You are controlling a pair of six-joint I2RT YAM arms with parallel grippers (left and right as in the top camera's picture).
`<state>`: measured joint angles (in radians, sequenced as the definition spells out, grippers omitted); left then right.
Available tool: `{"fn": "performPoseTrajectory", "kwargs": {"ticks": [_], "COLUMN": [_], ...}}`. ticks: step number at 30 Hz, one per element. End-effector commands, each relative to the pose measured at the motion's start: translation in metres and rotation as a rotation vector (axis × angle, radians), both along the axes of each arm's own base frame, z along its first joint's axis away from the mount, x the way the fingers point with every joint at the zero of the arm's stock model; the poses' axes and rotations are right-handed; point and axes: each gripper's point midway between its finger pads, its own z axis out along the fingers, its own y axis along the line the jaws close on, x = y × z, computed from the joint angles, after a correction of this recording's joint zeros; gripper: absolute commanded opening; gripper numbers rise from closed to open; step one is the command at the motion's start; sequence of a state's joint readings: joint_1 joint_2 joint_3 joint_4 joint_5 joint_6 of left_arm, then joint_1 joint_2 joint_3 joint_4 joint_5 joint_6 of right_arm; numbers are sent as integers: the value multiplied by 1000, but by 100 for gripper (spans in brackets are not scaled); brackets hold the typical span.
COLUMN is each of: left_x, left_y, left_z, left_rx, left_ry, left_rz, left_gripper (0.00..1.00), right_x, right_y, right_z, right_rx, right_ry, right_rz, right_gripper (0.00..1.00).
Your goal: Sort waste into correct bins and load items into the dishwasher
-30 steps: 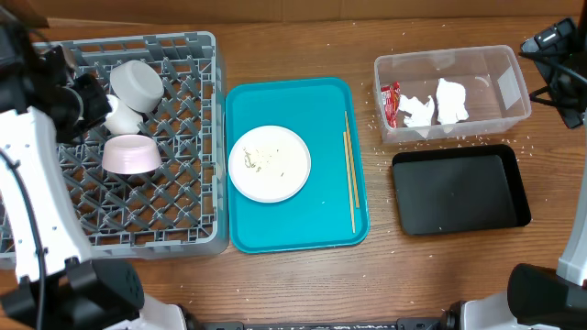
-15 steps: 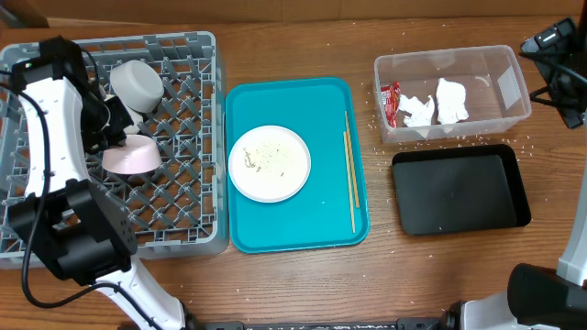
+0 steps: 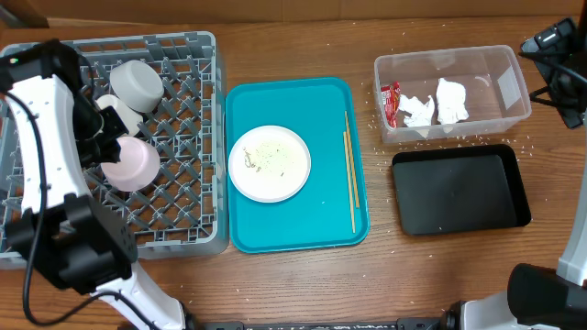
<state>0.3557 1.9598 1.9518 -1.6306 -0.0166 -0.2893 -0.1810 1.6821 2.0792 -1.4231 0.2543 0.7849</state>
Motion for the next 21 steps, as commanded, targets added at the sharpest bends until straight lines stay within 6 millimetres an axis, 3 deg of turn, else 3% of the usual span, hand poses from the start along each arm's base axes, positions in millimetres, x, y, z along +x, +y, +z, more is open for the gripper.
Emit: {"fn": "performPoseTrajectory", "kwargs": {"ticks": [1,4,6,8,9,10,21], "left_x": [-2,-7,-11,-14,-15,-17,-18], "left_y": [1,-6,-7,-8,-8,-7,-11], "left_z": [65,111,134,154,161,167,169], "left_rx": [70,102,135,164,178,195,178], "left_ry": [-193,-357,-448,-525,-553,-574,-589], "left_rz": [28,25,33,31,32,33,28], "left_gripper": [4,5,17,64,94,100,100], "right_x": [0,0,0,0,0,0,6], "right_y": [-2,-2,-2,-2,-2,-2,-3], "right_z": [3,3,3,3,3,3,8], "right_rx": [-16,-17,-17,-16,-17,-16,-20], "right_ry": [-5,-5,-5,-5,-5,-5,-38], "right_rz": [-1,-1,-1,-1,-1,-1,-4], "right_gripper": [100,100,100,100,100,100,100]}}
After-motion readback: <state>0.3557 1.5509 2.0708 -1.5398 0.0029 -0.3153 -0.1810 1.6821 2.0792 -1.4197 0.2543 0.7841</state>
